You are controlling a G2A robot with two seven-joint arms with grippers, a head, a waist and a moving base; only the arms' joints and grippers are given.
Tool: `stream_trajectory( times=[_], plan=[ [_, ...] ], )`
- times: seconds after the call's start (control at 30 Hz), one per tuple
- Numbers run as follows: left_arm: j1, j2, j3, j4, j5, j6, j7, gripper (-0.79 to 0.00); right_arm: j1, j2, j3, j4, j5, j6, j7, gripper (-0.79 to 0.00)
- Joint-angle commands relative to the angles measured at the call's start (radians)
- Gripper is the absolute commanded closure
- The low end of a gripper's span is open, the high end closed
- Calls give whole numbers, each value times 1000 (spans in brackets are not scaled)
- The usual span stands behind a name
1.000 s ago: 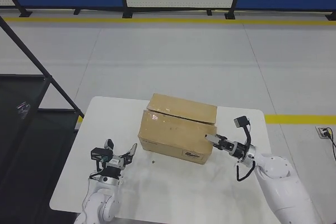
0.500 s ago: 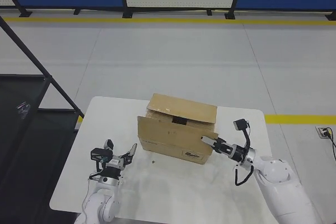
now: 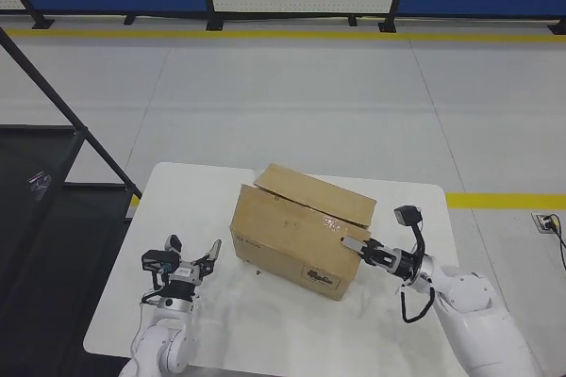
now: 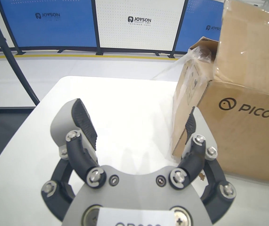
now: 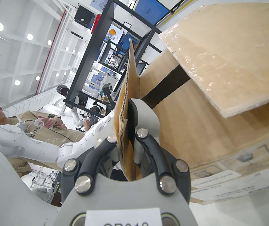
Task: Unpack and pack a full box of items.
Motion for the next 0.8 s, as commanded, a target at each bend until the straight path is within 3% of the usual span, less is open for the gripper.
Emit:
stream_trajectory(
  times=[0.0,0.33,0.37,0.5,0.6,0.77],
  plan=[
    [2,1,-7,1,-2,2,1,-785,-1,2,-4,1,5,-16,8,0],
    [-9,3,-34,11,-4,8,-7,-785,-7,15,-24,-3,22,-90,47,0],
    [-11,3,-33,12,1,7,-9,-785,-9,18,-27,-8,18,-92,45,-135],
    [-21,2,-21,20,21,2,-17,-785,-20,29,-40,-29,1,-108,29,-369],
    [-28,2,-12,27,33,-4,-20,-785,-30,39,-48,-43,-10,-120,17,-767],
    [-41,1,-6,49,39,-11,-25,-785,-54,59,-58,-78,-14,-151,-13,-785]
  ],
)
